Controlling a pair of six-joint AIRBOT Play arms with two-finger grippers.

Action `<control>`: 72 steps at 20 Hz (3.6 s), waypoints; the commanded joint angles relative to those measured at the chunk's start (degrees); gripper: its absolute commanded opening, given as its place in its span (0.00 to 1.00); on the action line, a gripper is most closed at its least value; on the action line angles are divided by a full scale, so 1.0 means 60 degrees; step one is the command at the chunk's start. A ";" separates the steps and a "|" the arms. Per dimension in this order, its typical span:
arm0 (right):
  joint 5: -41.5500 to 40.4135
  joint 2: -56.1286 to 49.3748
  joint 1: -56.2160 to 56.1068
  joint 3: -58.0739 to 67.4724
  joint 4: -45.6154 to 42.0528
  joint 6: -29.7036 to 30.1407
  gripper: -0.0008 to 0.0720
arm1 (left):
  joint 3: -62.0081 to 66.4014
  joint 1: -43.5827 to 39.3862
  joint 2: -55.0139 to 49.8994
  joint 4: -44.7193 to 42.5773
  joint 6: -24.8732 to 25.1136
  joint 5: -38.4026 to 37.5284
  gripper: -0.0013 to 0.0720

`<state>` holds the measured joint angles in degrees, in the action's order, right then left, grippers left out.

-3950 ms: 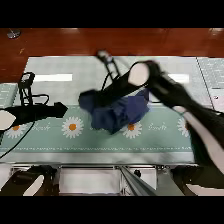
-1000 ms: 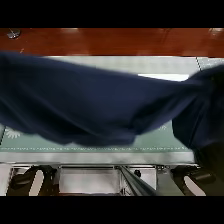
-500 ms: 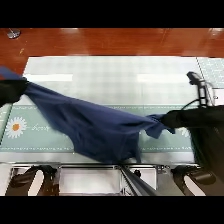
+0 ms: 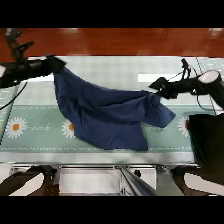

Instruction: Fold the shirts.

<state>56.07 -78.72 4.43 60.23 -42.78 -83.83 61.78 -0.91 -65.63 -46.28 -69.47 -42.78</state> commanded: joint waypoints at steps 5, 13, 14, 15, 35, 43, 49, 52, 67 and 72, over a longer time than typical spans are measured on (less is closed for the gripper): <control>0.4495 -0.0342 0.3705 0.2371 -0.1993 0.1537 0.87 | -0.0040 0.0991 -0.0586 -0.1770 -0.1228 -0.5672 0.98; 0.1668 0.2586 0.5304 -0.3490 -0.1417 0.1996 0.86 | -0.6604 -0.1045 0.2495 0.0696 -0.1730 -0.4878 0.97; 0.1647 0.2718 0.5304 -0.3792 -0.1373 0.2127 0.86 | -0.6903 -0.1483 0.2524 0.0903 -0.1960 -0.4597 0.98; 0.1632 0.2776 0.5304 -0.3960 -0.1362 0.2189 0.86 | -0.7071 -0.1938 0.2503 0.1075 -0.2131 -0.4197 0.97; 0.1344 0.2779 0.5304 -0.4069 -0.1424 0.2193 0.86 | -0.6149 -0.7395 0.0288 0.4575 -0.3286 0.4896 0.96; 0.1625 0.2113 0.4932 -0.4069 -0.1796 0.1883 0.86 | -0.4313 -0.6787 -0.0364 0.4543 -0.0667 0.3461 0.04; 0.1242 0.0809 0.2918 -0.3869 -0.1311 0.1745 0.86 | -0.4087 -0.5821 -0.0299 0.4543 -0.0488 0.2335 0.04; 0.1049 0.0284 0.2269 -0.3377 -0.1344 0.1490 0.86 | -0.4087 -0.5799 -0.0299 0.4543 -0.0492 0.2317 0.04; 0.3009 0.1319 0.2164 0.5767 -0.1093 0.0747 0.05 | -0.1599 0.0452 0.4834 0.4539 0.0404 0.0703 0.04; 0.2495 0.3300 0.2164 0.7803 -0.1377 0.0528 0.05 | 0.1439 0.3818 0.5377 0.4167 0.0648 -0.1093 0.04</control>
<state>72.90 -65.06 17.37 100.01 -49.74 -79.26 60.88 11.09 -35.68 -19.57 -66.37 -42.98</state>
